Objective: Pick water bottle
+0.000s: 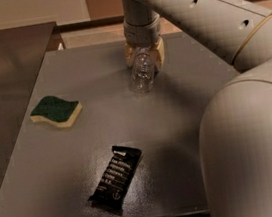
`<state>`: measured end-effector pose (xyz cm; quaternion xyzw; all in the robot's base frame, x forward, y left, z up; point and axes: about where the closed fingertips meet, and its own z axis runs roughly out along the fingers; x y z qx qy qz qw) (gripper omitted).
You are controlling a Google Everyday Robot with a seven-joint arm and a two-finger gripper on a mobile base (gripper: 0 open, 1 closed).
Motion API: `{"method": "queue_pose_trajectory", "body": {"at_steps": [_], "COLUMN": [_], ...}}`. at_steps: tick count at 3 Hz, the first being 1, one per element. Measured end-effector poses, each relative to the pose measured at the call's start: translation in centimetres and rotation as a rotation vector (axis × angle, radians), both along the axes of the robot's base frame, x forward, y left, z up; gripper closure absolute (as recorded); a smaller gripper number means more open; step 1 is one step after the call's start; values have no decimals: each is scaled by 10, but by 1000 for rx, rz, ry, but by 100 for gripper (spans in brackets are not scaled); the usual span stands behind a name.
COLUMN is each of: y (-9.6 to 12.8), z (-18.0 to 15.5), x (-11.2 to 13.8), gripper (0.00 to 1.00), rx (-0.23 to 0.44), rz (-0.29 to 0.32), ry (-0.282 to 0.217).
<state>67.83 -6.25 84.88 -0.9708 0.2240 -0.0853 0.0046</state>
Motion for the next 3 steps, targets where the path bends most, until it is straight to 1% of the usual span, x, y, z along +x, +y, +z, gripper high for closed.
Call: {"method": "queue_pose_trajectory", "body": {"at_steps": [1,2,3], "y": [0,7,17], "z": [7,22,50], "x": [0,-5,-12], "gripper": [65,87,100], "rx": [2,37,111], "rz": [-1,-3,-23], "ry": [6,3,-13]}}
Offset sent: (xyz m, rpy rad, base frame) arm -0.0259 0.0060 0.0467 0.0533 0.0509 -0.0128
